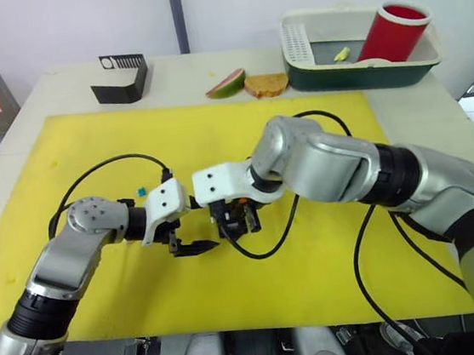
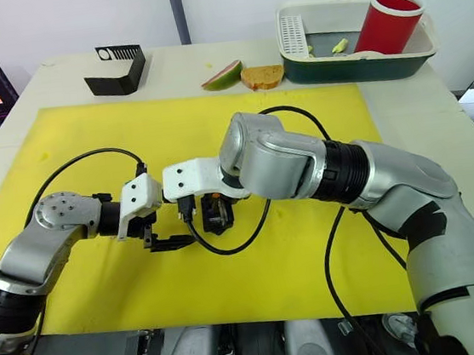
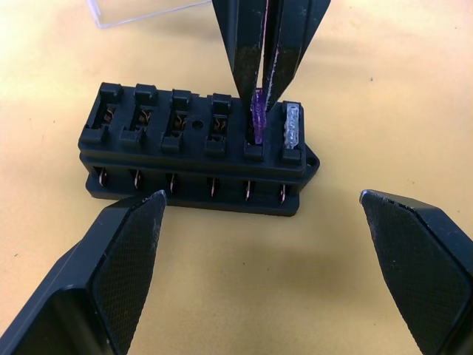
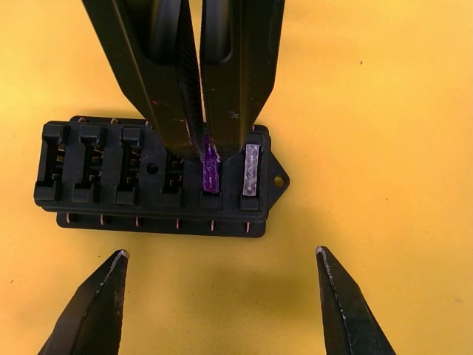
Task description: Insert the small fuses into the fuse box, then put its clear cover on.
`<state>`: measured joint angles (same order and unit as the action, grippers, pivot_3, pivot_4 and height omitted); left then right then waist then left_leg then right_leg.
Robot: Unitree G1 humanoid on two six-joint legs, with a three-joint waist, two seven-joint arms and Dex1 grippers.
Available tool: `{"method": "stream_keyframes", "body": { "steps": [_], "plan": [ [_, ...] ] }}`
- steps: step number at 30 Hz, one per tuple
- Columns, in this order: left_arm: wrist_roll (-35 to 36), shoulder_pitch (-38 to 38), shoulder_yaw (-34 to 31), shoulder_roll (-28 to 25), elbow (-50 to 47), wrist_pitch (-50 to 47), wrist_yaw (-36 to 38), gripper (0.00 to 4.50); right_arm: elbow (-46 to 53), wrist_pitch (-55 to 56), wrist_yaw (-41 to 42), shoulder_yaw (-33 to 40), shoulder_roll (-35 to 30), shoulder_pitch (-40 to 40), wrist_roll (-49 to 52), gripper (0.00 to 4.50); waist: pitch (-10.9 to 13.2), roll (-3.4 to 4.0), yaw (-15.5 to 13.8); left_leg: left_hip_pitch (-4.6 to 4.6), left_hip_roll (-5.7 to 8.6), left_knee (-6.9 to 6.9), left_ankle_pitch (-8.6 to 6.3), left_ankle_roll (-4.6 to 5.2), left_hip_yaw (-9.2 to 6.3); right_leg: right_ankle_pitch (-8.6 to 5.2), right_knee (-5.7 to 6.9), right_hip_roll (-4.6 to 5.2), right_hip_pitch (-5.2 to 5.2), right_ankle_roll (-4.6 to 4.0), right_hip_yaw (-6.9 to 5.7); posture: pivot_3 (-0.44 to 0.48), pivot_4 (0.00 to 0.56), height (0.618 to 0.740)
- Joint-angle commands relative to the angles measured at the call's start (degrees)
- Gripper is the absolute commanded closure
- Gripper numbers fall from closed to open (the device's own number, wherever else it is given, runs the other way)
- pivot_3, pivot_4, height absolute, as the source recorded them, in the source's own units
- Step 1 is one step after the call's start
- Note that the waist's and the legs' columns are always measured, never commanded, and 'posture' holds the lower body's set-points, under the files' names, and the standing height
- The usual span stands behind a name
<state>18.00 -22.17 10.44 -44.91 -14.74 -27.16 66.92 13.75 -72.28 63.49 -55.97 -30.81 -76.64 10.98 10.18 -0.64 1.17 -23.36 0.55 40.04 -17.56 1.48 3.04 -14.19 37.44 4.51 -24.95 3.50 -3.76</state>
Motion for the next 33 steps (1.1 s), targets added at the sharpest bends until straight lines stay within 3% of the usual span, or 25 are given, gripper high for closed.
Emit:
{"method": "stream_keyframes", "body": {
  "steps": [1,6,9,33],
  "plan": [
    [0.1,-0.2,-0.4,-0.1,-1.0,0.4,-0.2,0.07,-0.1,-0.7,-1.3,-1.8,0.5,0.9,-0.6,4.5,0.0,0.0,0.0,0.0,0.0,0.0,0.0,0.0,0.0,0.0,0.0,0.0,0.0,0.0,0.0,0.0,0.15,0.74],
    [0.2,-0.1,-0.6,-0.3,-1.0,0.4,-0.2,0.07,-0.8,-0.5,-0.9,-0.2,0.8,0.6,0.0,4.5,0.0,0.0,0.0,0.0,0.0,0.0,0.0,-0.01,-0.01,0.0,0.0,0.01,0.0,0.0,0.0,0.0,0.15,0.74],
    [0.1,-0.1,-0.6,-0.4,-0.9,0.5,-0.2,0.0,-0.9,-0.4,-0.8,0.4,0.8,0.5,0.1,3.65,0.0,0.0,-0.1,0.0,0.0,-0.01,0.0,-0.01,-0.01,0.0,0.0,0.02,-0.01,-0.01,0.0,0.0,0.15,0.74],
    [-0.5,-1.1,-0.5,-0.3,0.6,1.3,0.4,0.0,-3.7,-0.2,1.8,8.3,-0.5,-0.6,3.9,3.65,0.0,0.01,-0.1,-0.07,0.0,-0.04,-0.01,-0.01,0.0,0.0,-0.05,0.07,-0.07,-0.01,0.0,0.0,0.15,0.74]
  ]
}}
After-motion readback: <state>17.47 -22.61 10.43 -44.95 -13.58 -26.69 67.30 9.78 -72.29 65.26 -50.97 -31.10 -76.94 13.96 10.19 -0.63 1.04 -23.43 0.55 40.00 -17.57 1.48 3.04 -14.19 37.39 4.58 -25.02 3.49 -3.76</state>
